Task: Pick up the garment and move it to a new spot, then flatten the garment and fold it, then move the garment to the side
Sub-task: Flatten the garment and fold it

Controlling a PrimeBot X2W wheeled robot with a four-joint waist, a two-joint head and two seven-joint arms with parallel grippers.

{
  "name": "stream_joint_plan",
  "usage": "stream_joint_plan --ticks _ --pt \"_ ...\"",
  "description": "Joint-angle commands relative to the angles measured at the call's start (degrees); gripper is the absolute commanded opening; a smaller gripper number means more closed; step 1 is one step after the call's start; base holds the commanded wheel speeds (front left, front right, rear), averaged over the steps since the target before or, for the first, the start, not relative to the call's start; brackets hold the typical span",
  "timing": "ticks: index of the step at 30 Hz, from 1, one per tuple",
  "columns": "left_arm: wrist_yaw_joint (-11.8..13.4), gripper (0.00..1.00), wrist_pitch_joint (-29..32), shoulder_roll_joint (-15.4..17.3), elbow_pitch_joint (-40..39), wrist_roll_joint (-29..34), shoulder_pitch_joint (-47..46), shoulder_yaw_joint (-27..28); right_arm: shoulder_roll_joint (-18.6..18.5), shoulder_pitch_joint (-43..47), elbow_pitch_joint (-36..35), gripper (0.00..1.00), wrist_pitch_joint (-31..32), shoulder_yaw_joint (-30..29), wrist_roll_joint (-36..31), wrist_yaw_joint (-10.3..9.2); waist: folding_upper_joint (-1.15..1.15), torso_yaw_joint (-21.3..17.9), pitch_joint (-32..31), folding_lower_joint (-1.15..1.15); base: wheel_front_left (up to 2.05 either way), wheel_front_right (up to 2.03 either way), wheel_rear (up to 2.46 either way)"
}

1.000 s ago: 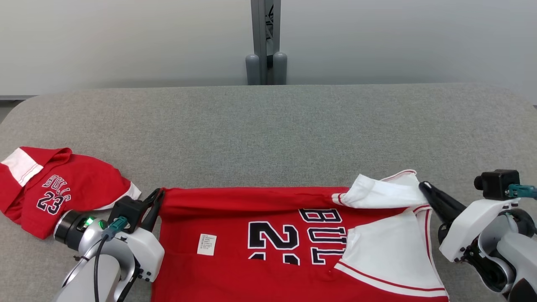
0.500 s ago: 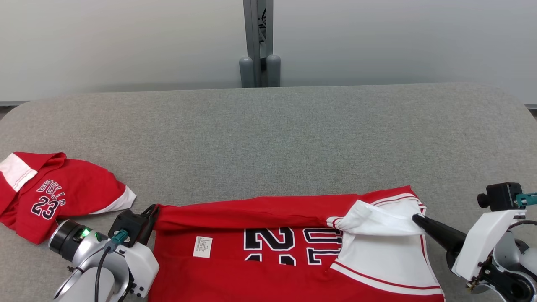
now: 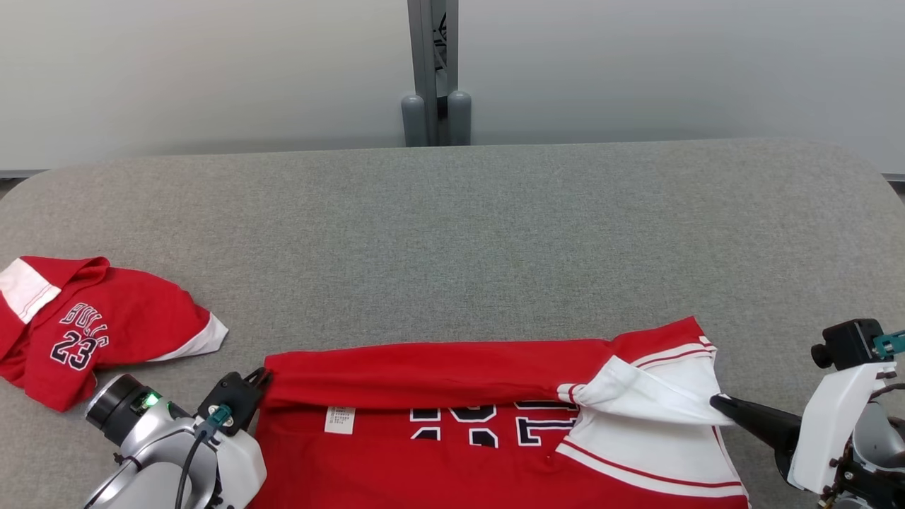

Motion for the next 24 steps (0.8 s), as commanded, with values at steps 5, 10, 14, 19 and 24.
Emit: stream_joint_plan --ticks 5,10,14,19,24 --pt "0.5 0.0 1.6 1.0 -1.6 1.7 1.4 -2.1 -0.1 0.4 0.6 0.0 -0.1 -0.1 -1.0 0.02 0.0 0.2 0.1 0.0 0.0 0.0 0.0" --pt "1.1 0.0 2.9 1.9 -3.3 1.7 2.0 -2.6 0.1 0.9 1.8 0.0 0.5 0.0 -1.1 0.02 0.0 0.4 0.1 0.0 0.0 0.0 0.0" --pt "0.4 0.35 5.1 2.2 -4.6 0.9 3.0 -3.1 0.3 1.7 2.8 1.0 4.3 0.3 1.8 0.02 0.0 0.4 0.0 0.0 0.0 0.0 0.0" --pt "0.0 1.0 9.2 3.8 -6.8 0.1 4.1 -3.3 -0.5 1.1 3.3 1.0 4.9 -0.5 2.2 0.02 0.0 0.2 -0.1 0.0 0.0 0.0 0.0" --pt "2.2 1.0 10.6 5.8 -9.8 -0.6 4.8 -2.1 -0.8 1.1 4.2 1.0 3.7 -1.3 1.9 0.02 0.0 0.3 -0.6 0.0 0.0 0.0 0.0"
